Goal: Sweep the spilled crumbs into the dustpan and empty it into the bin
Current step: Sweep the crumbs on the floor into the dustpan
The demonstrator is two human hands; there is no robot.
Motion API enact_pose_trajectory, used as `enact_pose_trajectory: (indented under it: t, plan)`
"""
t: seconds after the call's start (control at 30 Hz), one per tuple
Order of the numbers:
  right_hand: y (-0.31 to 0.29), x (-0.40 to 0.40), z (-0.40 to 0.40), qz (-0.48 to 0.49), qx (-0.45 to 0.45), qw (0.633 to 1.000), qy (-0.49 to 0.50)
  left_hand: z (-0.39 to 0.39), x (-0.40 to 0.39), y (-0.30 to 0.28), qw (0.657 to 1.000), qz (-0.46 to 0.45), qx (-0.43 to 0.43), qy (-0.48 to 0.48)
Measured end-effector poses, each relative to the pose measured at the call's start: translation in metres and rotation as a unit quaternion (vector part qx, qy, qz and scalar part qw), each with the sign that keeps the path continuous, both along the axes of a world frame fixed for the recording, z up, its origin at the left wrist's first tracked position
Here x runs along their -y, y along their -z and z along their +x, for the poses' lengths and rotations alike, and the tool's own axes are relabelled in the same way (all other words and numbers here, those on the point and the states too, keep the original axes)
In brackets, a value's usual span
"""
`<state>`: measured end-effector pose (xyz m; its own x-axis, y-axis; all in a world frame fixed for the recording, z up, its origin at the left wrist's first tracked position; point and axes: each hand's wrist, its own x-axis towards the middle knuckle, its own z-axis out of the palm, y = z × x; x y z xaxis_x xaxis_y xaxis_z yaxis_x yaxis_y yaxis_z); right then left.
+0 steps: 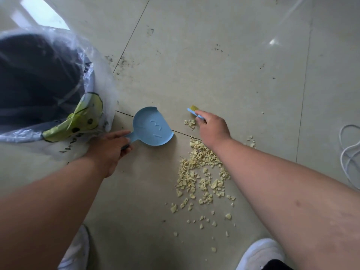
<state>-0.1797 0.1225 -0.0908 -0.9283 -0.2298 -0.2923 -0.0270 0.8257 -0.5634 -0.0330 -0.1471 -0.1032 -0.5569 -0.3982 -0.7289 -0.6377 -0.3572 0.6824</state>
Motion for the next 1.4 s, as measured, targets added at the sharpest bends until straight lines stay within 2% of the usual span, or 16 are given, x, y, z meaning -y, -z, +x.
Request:
enact_pose_trajectory:
  t: [0.17, 0.37, 0.57, 0.63, 0.8, 0.97, 1.1, 1.23, 1.4]
  plan:
    - [0.000, 0.005, 0.036, -0.005, 0.027, 0.997, -0.074, 0.009, 0.005, -0.002, 0.998, -0.041, 0.008, 0.038]
    - [-0.005, -0.025, 0.073, 0.038, 0.067, 0.980, -0.185, 0.020, 0.002, -0.007, 0.987, -0.088, 0.030, 0.130]
    - [-0.017, -0.057, 0.100, 0.058, 0.091, 0.968, -0.228, 0.018, -0.016, -0.016, 0.974, -0.126, 0.063, 0.178]
    - [-0.020, -0.065, 0.101, 0.034, 0.074, 0.976, -0.200, 0.011, -0.023, -0.019, 0.972, -0.133, 0.062, 0.182]
    - [-0.017, -0.101, 0.064, -0.040, -0.016, 0.998, -0.039, -0.038, -0.048, -0.033, 0.959, -0.181, 0.018, 0.215]
    - [-0.017, -0.163, 0.006, -0.017, -0.041, 0.994, 0.096, -0.103, -0.072, -0.048, 0.942, -0.233, -0.012, 0.239]
    - [-0.008, -0.215, -0.032, 0.006, -0.062, 0.979, 0.195, -0.147, -0.088, -0.055, 0.931, -0.267, -0.003, 0.249]
    - [-0.001, -0.253, -0.064, 0.046, -0.068, 0.969, 0.231, -0.174, -0.098, -0.059, 0.913, -0.299, 0.002, 0.276]
    - [0.013, -0.267, -0.089, 0.069, -0.032, 0.972, 0.224, -0.193, -0.104, -0.049, 0.922, -0.280, 0.019, 0.267]
